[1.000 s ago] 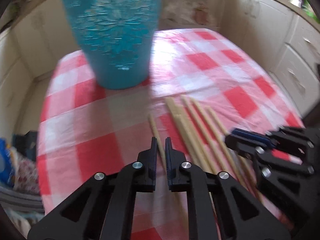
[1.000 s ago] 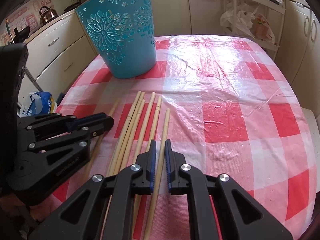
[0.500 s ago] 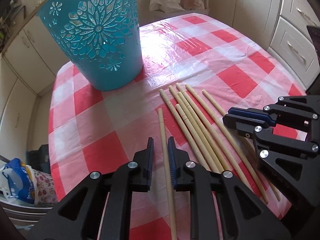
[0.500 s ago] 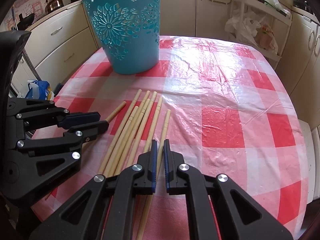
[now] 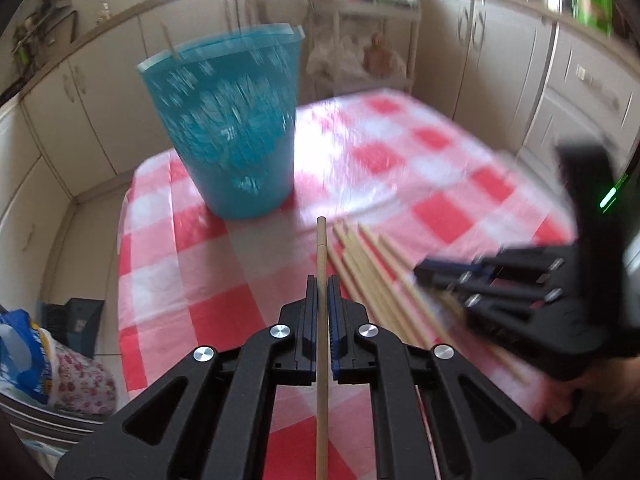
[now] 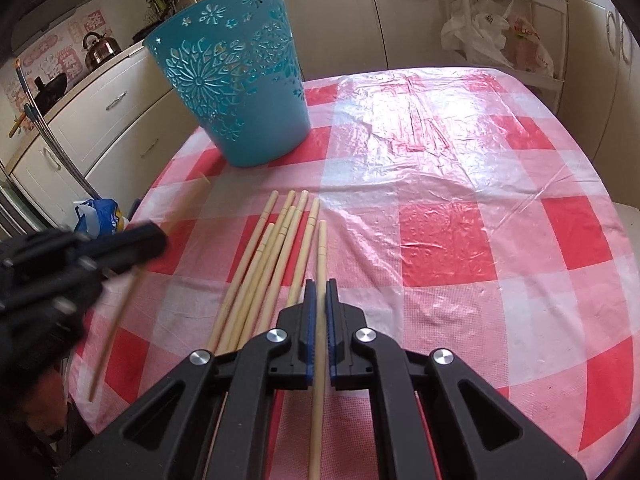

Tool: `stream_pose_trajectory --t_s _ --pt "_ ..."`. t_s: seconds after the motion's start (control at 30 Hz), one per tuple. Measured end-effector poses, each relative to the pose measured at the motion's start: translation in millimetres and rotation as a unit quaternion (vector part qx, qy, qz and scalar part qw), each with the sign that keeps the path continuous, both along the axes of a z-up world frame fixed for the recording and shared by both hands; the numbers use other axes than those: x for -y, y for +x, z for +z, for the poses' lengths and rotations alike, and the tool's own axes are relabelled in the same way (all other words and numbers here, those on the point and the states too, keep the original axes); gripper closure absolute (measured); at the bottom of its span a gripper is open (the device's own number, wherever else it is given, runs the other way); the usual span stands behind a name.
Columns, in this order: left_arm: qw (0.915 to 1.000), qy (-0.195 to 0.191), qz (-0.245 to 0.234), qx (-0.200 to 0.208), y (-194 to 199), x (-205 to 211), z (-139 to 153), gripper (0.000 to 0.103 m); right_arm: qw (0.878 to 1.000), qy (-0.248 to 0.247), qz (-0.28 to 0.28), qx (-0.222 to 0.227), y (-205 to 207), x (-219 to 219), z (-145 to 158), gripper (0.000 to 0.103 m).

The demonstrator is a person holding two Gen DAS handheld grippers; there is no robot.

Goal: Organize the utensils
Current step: 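Carry the chopstick into the basket and open the left tool while the right tool holds its chopstick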

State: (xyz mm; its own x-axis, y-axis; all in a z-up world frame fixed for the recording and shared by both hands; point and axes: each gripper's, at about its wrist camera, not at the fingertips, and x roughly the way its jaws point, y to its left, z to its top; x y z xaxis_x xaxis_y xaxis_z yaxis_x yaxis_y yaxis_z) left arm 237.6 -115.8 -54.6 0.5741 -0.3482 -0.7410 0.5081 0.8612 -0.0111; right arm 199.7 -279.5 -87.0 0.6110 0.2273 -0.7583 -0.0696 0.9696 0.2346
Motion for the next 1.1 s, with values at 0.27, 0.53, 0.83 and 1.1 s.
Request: stream_pose_trajectory --t_s 0.27,0.53,0.83,1.1 --pt "0.9883 -0.121 0.025 0.090 6.4 -33.7 86.9 0.098 1.000 0.008 -0.004 0.000 0.6 3.4 0.1 0.097" --pt "0.9618 -0.203 0.077 0.167 61.7 -59.4 165.6 0.098 1.000 0.016 -0.006 0.000 -0.1 4.9 0.2 0.097" --pt "0.9447 -0.224 0.119 0.208 133.4 -35.6 186.6 0.098 1.000 0.021 -0.008 -0.002 0.5 5.8 -0.3 0.097" --pt "0.9422 -0.204 0.157 0.215 197.4 -9.3 159.5 0.098 1.000 0.021 -0.007 -0.004 1.2 5.9 -0.7 0.097"
